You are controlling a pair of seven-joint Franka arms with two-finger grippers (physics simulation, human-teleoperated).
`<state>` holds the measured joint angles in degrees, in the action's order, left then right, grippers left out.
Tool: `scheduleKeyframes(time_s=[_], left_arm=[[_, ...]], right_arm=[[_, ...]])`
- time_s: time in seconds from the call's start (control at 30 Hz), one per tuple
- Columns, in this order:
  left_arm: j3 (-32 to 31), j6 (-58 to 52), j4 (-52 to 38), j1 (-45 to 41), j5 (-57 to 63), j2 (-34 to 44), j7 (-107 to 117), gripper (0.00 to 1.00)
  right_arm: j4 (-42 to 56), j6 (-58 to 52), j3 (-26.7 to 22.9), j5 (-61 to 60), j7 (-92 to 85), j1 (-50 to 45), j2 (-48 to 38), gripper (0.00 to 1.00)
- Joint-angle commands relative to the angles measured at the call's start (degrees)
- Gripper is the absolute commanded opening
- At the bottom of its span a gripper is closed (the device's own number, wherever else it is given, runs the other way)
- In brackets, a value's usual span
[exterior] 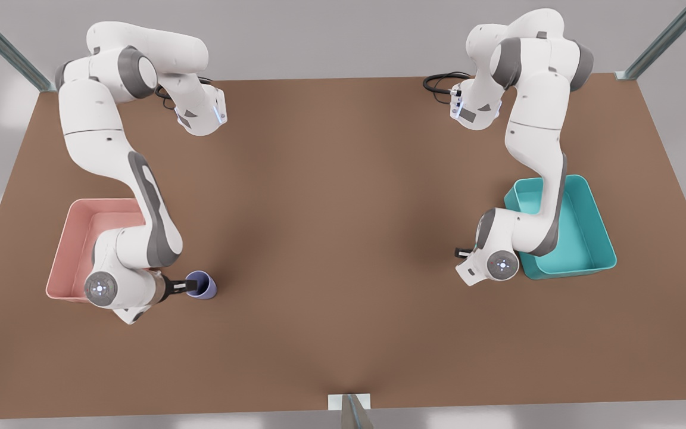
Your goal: Put the bowls and cups in different boxes
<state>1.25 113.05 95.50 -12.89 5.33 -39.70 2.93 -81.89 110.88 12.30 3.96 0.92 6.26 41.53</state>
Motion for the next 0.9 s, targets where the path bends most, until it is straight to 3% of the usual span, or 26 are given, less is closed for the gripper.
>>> scheduleKeyframes(time_s=[0.0, 0.07, 0.2, 0.33, 0.37, 0.43, 0.47, 0.53, 0.63, 0.73, 0.77, 0.87], left_arm=[[0.1, 1.5, 0.0, 0.0, 0.0, -0.2, 1.0, 0.61], [0.1, 1.4, 0.0, 0.0, 0.0, -0.1, 1.0, 0.42], [0.2, 0.9, -0.8, -0.3, 0.0, 0.1, 2.8, 0.22], [0.2, -2.8, -2.2, -1.2, -0.1, 2.7, 5.2, 0.21], [0.2, -4.1, -2.2, -1.2, -0.1, 3.4, 5.3, 0.21], [1.7, -12.4, -3.7, -0.7, 0.0, 9.6, 6.0, 0.21], [2.5, -15.5, -5.7, 0.3, 0.1, 13.0, 7.4, 0.21], [2.7, -20.2, -10.0, 6.7, 0.2, 13.8, 6.8, 0.21], [6.7, -18.7, -8.8, 12.0, 0.0, 12.6, 1.2, 0.21], [9.0, -6.1, -1.5, 13.1, 0.0, 10.7, 1.1, 0.21], [9.1, 2.7, 4.2, 13.5, 0.0, 9.7, 0.8, 0.21], [9.2, 5.5, 9.8, 13.5, -0.1, 9.6, 0.8, 0.21]], right_arm=[[-1.3, 2.9, 0.0, 0.0, 1.9, 0.0, 0.0, 1.0], [-3.2, 3.9, 0.1, -0.1, 1.9, 0.5, -0.3, 1.0], [-4.7, 5.0, 0.1, -0.4, 1.9, 0.4, 0.1, 1.0], [-4.9, 5.5, 0.1, -0.8, 2.0, 0.2, 1.0, 1.0], [-4.9, 5.5, 0.1, -0.8, 2.2, 0.2, 1.0, 0.96], [-4.8, 5.4, 0.1, -0.7, 2.3, 0.2, 1.0, 0.5], [-4.8, 5.3, 0.1, -0.7, 2.3, 0.2, 1.0, 0.36], [-4.2, 4.7, 0.2, -0.7, 2.3, 0.1, 1.0, 0.22], [-4.0, 4.6, 0.3, -0.6, 2.4, 0.2, 0.9, 0.21], [-3.6, 4.4, 0.4, -0.7, 0.1, 1.4, -0.3, 0.21], [-3.6, 2.2, 0.4, -1.1, -5.1, 3.2, -3.6, 0.21], [-3.5, -7.5, 0.4, -1.7, -18.9, 7.8, -13.3, 0.21]])
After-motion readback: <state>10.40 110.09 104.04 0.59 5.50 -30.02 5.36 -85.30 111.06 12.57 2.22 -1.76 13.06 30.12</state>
